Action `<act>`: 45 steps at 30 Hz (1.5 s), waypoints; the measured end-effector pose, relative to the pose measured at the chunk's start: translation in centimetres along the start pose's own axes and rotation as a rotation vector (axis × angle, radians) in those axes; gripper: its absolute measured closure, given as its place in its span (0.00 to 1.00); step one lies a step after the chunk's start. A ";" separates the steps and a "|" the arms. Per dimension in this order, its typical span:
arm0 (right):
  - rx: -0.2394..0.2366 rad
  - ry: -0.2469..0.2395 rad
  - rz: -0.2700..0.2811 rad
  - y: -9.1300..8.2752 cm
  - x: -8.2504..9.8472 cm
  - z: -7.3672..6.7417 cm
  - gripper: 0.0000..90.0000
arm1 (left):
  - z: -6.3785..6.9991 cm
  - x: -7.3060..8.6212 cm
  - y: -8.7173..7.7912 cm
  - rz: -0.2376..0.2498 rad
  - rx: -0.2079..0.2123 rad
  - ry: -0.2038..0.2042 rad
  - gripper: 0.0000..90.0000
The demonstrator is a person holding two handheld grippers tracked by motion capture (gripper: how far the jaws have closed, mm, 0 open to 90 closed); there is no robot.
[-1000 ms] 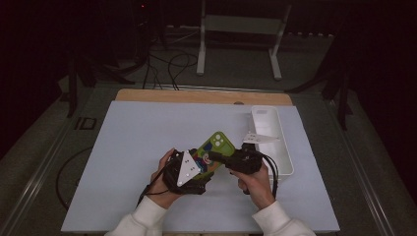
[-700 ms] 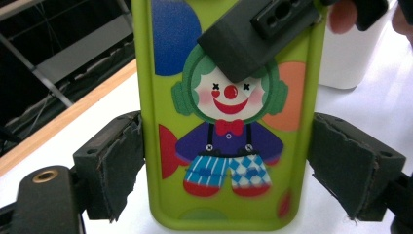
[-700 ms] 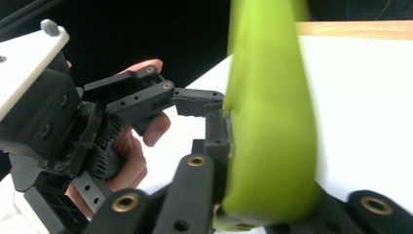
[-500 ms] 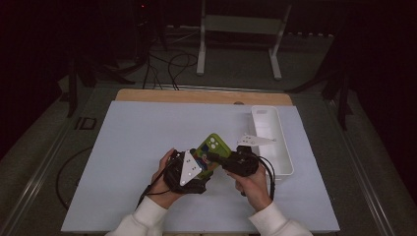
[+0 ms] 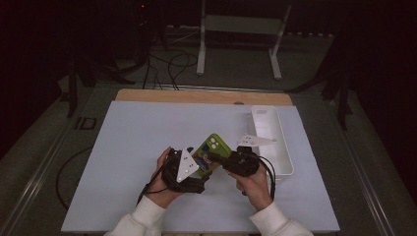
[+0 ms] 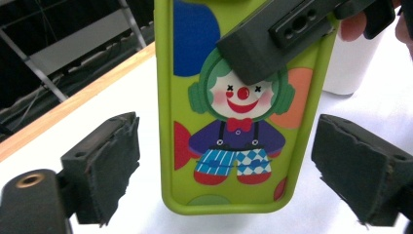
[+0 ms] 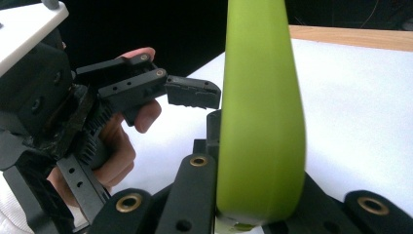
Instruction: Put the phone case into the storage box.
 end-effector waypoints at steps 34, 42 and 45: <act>-0.006 -0.052 -0.024 -0.9 0.1 0.1 0.97 | -2.1 -0.5 -0.9 -0.015 0.075 -0.096 0.05; -0.022 -0.066 -0.028 -1.2 0.0 -0.2 0.97 | -2.3 -0.3 -0.8 -0.026 0.114 -0.106 0.05; -0.026 -0.073 -0.031 -1.3 0.0 -0.3 0.97 | -2.4 -0.2 -0.8 -0.029 0.120 -0.110 0.05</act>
Point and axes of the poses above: each handheld gripper's, and its own axes: y roughly forward along the jaws, x roughly out of its underside, z roughly to its right, the point moved 2 cm from there along y, roughly forward along the jaws, and after that the axes turned 7 degrees about z, right-handed, at the moved point
